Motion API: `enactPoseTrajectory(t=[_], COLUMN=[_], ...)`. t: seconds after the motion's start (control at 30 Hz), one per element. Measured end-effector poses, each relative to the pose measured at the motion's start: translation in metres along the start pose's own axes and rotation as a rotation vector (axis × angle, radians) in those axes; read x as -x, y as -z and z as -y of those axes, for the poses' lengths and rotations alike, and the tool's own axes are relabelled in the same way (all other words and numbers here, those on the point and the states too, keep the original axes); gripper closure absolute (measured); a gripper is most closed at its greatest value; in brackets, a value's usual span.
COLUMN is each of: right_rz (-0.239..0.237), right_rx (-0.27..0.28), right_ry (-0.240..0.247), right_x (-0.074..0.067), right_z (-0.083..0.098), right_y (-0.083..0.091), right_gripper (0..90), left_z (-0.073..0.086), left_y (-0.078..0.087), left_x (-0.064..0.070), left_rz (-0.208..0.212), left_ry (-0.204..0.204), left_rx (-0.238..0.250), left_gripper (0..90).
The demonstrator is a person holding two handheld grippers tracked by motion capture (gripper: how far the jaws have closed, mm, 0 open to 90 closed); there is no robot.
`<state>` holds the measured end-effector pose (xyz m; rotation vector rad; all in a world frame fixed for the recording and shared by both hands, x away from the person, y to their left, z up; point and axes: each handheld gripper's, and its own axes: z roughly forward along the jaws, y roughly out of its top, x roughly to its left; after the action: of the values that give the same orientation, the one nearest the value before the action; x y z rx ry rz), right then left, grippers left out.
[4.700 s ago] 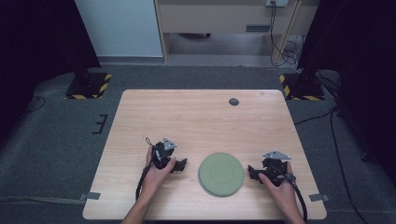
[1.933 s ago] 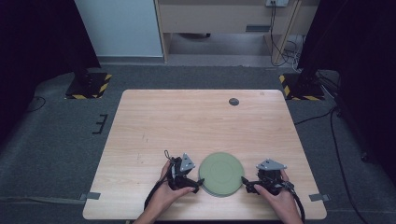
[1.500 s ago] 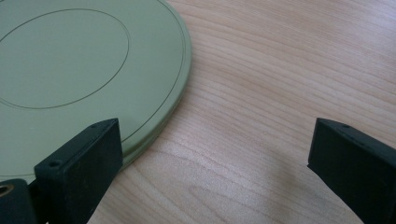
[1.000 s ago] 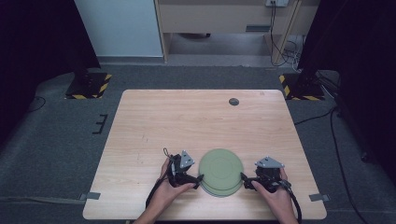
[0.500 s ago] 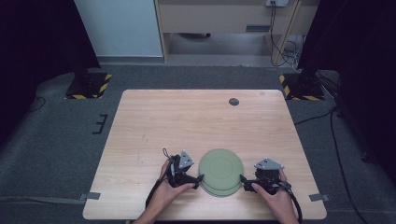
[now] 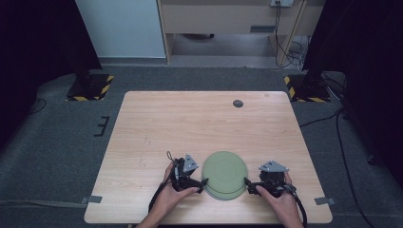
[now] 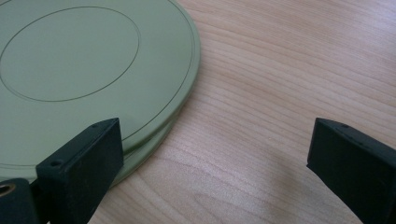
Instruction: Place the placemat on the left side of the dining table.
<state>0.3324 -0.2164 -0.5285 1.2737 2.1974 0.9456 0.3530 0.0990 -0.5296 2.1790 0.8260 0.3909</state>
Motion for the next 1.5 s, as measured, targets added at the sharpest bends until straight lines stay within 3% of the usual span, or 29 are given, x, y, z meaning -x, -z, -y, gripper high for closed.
enactPoseTrajectory(t=[0.47,0.7,1.1,1.5], right_rz=[0.037,0.043,0.024,0.041], right_rx=[0.016,0.020,0.018,0.019], right_ry=[-0.016,-0.024,-0.013,-0.023], right_x=[0.0026,0.0029,0.0001,-0.0002], right_z=[-0.0022,-0.0026,-0.0022,-0.0035], right_y=[-0.0044,-0.0051,-0.0027,-0.0056], right_gripper=[3.7,3.8,5.3,3.0], left_z=[-0.0042,-0.0062,-0.0062,-0.0076], left_y=[-0.0048,-0.0061,-0.0054,-0.0075], left_x=[-0.0022,-0.0034,-0.0027,-0.0047], left_rz=[-0.015,-0.029,-0.015,-0.029], left_ry=[0.005,0.000,-0.004,-0.003], left_rx=[-0.001,0.000,0.017,0.017], left_gripper=[1.8,1.5,4.7,3.0])
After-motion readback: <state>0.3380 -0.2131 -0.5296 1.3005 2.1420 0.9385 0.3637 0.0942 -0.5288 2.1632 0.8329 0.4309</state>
